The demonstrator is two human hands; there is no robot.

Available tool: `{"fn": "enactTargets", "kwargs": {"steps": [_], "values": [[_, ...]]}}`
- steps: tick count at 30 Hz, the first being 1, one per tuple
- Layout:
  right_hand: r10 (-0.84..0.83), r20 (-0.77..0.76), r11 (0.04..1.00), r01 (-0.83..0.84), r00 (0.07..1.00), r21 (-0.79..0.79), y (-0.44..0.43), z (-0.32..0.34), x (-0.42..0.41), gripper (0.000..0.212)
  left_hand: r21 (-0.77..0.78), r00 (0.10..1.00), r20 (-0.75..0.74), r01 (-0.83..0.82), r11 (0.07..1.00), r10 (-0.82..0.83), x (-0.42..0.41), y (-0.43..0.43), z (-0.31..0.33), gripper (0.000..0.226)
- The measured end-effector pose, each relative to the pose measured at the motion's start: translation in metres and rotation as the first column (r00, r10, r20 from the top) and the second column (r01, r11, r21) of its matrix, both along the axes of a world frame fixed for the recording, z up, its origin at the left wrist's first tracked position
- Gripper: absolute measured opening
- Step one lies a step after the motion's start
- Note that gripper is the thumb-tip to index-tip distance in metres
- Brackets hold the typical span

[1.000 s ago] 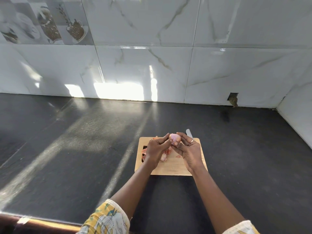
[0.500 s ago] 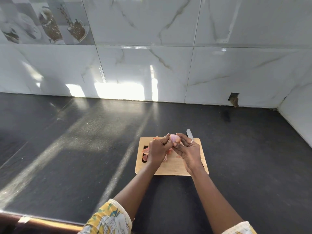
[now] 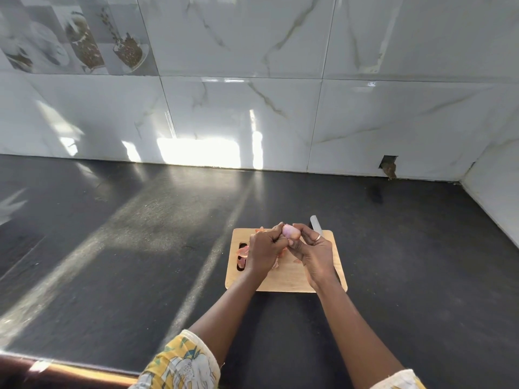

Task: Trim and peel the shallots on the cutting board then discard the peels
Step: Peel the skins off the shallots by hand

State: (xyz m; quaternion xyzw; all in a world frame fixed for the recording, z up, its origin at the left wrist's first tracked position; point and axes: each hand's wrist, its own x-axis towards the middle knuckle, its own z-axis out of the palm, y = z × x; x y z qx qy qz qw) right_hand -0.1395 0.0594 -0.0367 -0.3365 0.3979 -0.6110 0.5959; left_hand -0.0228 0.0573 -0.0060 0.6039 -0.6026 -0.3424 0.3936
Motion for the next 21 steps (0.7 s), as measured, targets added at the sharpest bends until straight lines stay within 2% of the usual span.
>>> {"fn": "enactTargets", "kwargs": {"steps": [8, 14, 18, 21], "values": [[-0.008, 0.061, 1.0, 0.006, 0.998, 0.022, 0.0, 0.003, 0.001, 0.031, -0.043, 0.999, -0.029, -0.02, 0.999, 0.019, 0.006, -0.002, -0.004, 0.035], [-0.002, 0.077, 1.0, 0.002, 0.997, -0.003, 0.002, 0.007, 0.002, 0.038, 0.024, 0.959, -0.284, 0.003, 1.0, 0.004, 0.007, 0.002, -0.005, 0.028], [0.003, 0.093, 1.0, -0.004, 0.996, 0.011, 0.003, 0.008, 0.002, 0.047, 0.056, 0.913, -0.408, 0.047, 0.997, -0.02, 0.011, 0.001, -0.009, 0.035], [0.01, 0.096, 1.0, -0.012, 0.995, 0.018, 0.005, 0.008, 0.003, 0.045, 0.066, 0.904, -0.428, 0.047, 0.997, -0.014, 0.013, 0.003, -0.011, 0.033]]}}
